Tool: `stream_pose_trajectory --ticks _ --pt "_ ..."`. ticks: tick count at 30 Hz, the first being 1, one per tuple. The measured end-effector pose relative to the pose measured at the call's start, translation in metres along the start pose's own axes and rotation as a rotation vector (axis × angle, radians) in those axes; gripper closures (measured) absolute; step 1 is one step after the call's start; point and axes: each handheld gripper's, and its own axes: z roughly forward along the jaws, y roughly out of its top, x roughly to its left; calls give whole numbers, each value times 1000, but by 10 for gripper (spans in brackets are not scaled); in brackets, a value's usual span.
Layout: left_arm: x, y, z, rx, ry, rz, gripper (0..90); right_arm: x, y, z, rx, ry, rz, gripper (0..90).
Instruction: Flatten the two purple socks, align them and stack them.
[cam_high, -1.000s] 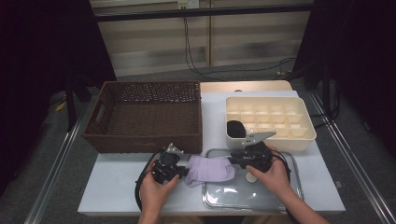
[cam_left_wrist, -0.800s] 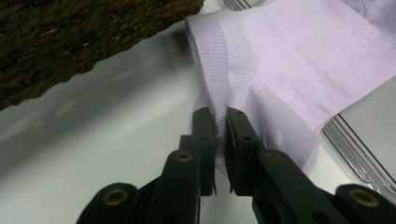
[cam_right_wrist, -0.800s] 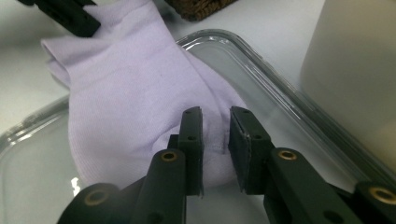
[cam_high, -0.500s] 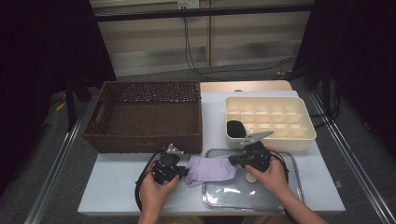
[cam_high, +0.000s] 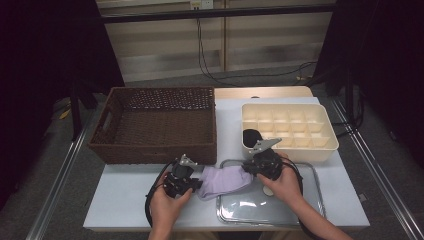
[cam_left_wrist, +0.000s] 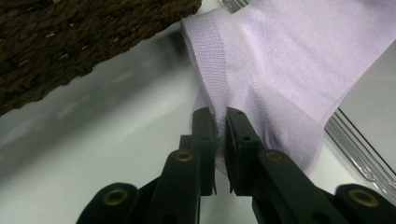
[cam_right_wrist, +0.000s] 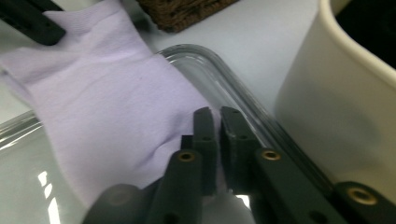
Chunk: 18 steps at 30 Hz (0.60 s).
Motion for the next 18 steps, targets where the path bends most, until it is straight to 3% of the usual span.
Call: stream_pose_trajectory --ticks 3,5,7,9,12,15,18 --pt "0 0 0 -4 -7 -7 832 0 0 -7 -48 17 14 783" --pt "1 0 0 -2 -7 -11 831 4 4 -15 -78 25 -1 777" --pt "0 0 0 -4 -6 -11 830 12 6 -19 -98 70 -29 780" --pt "1 0 0 -5 -7 -13 828 19 3 -15 -70 94 -49 794" --pt "3 0 0 -14 -17 -25 820 24 -7 -6 -24 111 -55 881" --pt "5 0 -4 -55 -8 -40 721 24 -14 -3 -36 124 -36 900" --pt "8 0 -13 -87 -13 -52 697 26 -13 -3 -25 124 -35 900"
